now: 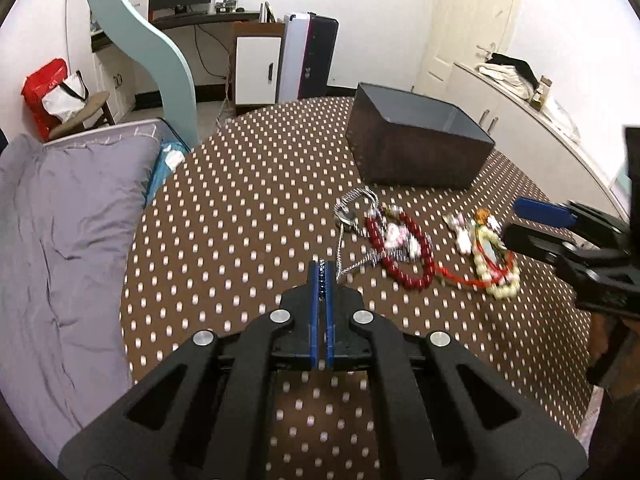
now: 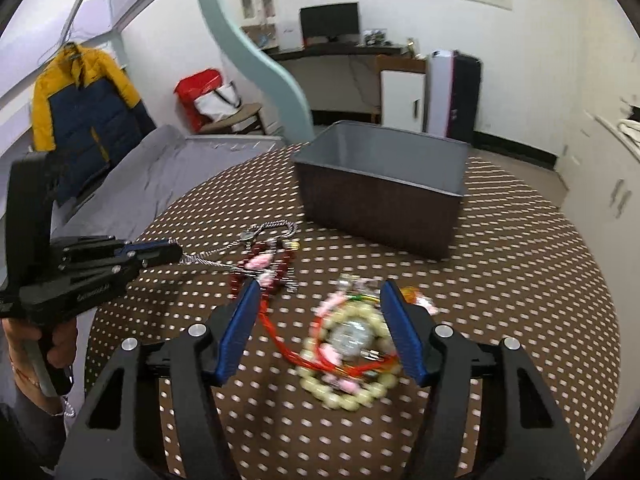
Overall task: Organize jewelry
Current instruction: 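Grasp the red bead strand with the right tool while the left grasps the silver chain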
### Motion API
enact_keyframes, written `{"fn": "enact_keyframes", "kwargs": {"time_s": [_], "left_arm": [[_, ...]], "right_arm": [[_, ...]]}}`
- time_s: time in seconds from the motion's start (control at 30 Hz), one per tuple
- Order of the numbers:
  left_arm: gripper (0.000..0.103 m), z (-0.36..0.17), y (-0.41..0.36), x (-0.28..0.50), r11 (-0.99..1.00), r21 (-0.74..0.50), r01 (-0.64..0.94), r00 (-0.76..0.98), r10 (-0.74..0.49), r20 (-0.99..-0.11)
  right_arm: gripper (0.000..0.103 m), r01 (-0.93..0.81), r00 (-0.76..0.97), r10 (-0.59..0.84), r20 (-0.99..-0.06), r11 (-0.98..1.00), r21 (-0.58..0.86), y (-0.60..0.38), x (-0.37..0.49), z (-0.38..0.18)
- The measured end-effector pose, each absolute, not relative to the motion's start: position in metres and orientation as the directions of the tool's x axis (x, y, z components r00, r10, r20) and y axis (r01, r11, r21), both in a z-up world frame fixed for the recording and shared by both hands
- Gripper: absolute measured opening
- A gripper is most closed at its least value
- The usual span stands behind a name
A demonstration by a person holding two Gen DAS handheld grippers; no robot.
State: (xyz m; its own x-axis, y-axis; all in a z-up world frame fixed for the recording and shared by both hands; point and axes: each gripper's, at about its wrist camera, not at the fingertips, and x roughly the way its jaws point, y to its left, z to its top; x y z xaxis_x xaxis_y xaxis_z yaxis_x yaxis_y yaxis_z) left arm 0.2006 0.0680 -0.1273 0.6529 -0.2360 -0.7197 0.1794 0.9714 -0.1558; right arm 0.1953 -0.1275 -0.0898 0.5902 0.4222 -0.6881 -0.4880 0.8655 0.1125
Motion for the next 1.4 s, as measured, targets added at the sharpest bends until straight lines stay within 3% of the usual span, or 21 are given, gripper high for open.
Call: {"fn": "enact_keyframes", "kwargs": {"time_s": [0.23, 0.5, 0.63, 0.83, 0.87, 0.93, 1.0, 1.07, 1.33, 1.4], "left_arm": [[0.003, -0.135, 0.068, 0.201, 0.97, -0.167, 0.179, 0.65, -0.244, -0.719], [0.004, -0.141, 0.072, 0.213, 0.96, -0.2, 0.195, 0.62, -0.279, -0.733], [0.004, -0.143, 0.068, 0.223, 0.963, -0.183, 0.2, 0.609, -0.268, -0.747], [0.004, -0.143, 0.057, 0.233, 0.957, -0.181, 0.225, 0.589, -0.281, -0.758], [0.006, -0.143, 0.055, 0.235, 0.956, -0.181, 0.229, 0.585, -0.284, -0.76], [0.02, -0.143, 0.052, 0.239, 0.958, -0.175, 0.228, 0.584, -0.278, -0.762], [0.076, -0.141, 0.051, 0.239, 0.959, -0.182, 0.22, 0.603, -0.28, -0.747], [0.077, -0.135, 0.052, 0.237, 0.964, -0.177, 0.2, 0.657, -0.266, -0.705], [0.076, -0.144, 0.032, 0.265, 0.973, -0.122, 0.198, 0.621, -0.22, -0.752], [0.064, -0.148, 0.028, 0.27, 0.977, -0.085, 0.195, 0.609, -0.189, -0.771]], "right_arm": [[0.033, -0.519, 0.53, 0.4, -0.748, 0.85, 0.087, -0.092, 0.228, -0.101], [0.03, -0.521, 0.454, 0.392, -0.8, 0.845, 0.119, -0.079, 0.255, -0.118], [0.007, -0.548, 0.414, 0.425, -0.805, 0.822, 0.153, -0.077, 0.257, -0.12], [0.006, -0.542, 0.479, 0.453, -0.752, 0.826, 0.153, -0.094, 0.241, -0.1], [0.006, -0.54, 0.492, 0.464, -0.737, 0.826, 0.159, -0.101, 0.238, -0.095], [0.006, -0.537, 0.507, 0.478, -0.718, 0.826, 0.171, -0.108, 0.233, -0.089], [0.006, -0.537, 0.529, 0.511, -0.678, 0.82, 0.199, -0.119, 0.223, -0.076], [0.006, -0.544, 0.547, 0.526, -0.651, 0.815, 0.202, -0.123, 0.215, -0.066], [0.006, -0.531, 0.587, 0.523, -0.618, 0.825, 0.193, -0.143, 0.213, -0.053], [0.006, -0.527, 0.587, 0.523, -0.618, 0.826, 0.199, -0.146, 0.213, -0.056]]}}
